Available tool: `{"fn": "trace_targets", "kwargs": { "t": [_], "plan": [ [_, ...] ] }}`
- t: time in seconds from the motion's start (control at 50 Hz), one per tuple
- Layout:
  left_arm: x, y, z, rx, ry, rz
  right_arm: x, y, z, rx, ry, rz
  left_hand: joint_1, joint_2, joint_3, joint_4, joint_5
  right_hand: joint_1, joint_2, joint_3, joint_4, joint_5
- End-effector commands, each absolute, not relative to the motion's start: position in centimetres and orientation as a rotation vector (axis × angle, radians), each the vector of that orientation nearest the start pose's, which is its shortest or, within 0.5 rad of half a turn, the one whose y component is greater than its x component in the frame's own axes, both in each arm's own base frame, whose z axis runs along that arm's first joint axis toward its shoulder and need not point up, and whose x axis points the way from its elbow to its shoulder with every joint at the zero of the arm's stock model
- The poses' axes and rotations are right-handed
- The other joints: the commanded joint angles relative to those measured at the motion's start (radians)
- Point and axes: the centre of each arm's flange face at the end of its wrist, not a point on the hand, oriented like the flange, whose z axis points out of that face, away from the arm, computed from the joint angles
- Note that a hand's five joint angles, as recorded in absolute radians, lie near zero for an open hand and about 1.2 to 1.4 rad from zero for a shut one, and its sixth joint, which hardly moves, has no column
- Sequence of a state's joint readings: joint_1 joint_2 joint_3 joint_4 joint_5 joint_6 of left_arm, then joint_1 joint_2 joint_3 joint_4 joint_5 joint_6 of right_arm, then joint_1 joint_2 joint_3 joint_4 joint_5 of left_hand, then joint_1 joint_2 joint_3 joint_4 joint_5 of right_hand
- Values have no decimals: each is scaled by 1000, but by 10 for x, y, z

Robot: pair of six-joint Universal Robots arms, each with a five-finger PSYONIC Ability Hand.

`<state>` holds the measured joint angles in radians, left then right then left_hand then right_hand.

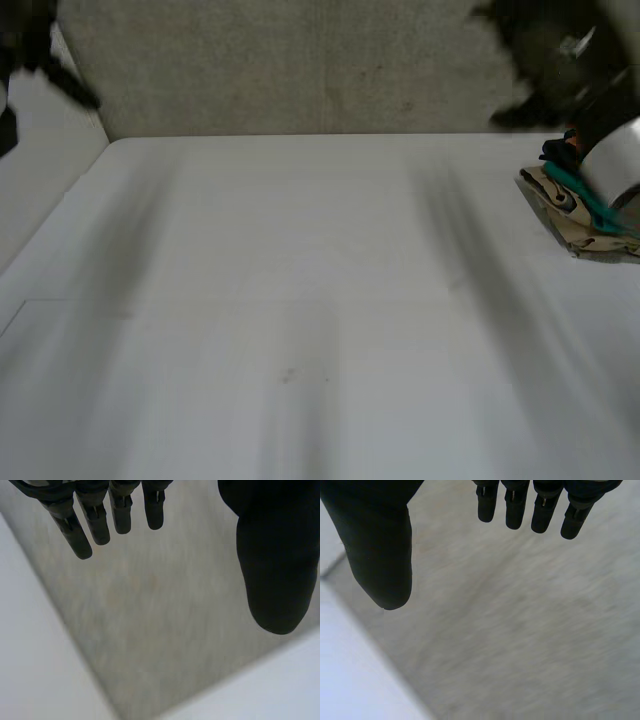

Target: Fold the laundry.

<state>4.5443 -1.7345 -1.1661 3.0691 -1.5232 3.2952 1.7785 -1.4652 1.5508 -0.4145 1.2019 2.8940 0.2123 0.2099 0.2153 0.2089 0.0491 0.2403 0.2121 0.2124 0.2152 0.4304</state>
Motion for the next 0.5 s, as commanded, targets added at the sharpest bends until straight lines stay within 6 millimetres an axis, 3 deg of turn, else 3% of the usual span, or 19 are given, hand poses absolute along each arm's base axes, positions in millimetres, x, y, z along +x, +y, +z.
{"fn": "trace_targets", "kwargs": {
  "t": [0.02,0.1,0.24,0.32,0.42,0.5],
  "plan": [
    [-137,-342,288,502,2110,-1866,252,-288,245,-997,1823,-2099,-38,-35,-41,-34,-49,-66,-38,-38,-41,-430],
    [-115,-346,239,571,2148,-1649,257,-287,220,-1071,1895,-2053,-38,-35,-41,-34,-49,-66,-38,-38,-41,-430],
    [-77,-334,185,632,2152,-1397,253,-292,204,-1127,1974,-2061,-38,-35,-41,-34,-49,-66,-38,-38,-41,-430],
    [-63,-330,171,645,2146,-1341,253,-294,202,-1124,1974,-2057,-38,-35,-41,-34,-49,-66,-38,-38,-41,-430],
    [-66,-336,168,671,2126,-1405,253,-296,201,-1108,1976,-2057,-38,-35,-41,-34,-49,-66,-38,-38,-41,-430],
    [-78,-353,170,700,2085,-1543,252,-298,203,-1091,1967,-2076,-38,-35,-41,-34,-49,-66,-38,-38,-41,-430]
  ]
}}
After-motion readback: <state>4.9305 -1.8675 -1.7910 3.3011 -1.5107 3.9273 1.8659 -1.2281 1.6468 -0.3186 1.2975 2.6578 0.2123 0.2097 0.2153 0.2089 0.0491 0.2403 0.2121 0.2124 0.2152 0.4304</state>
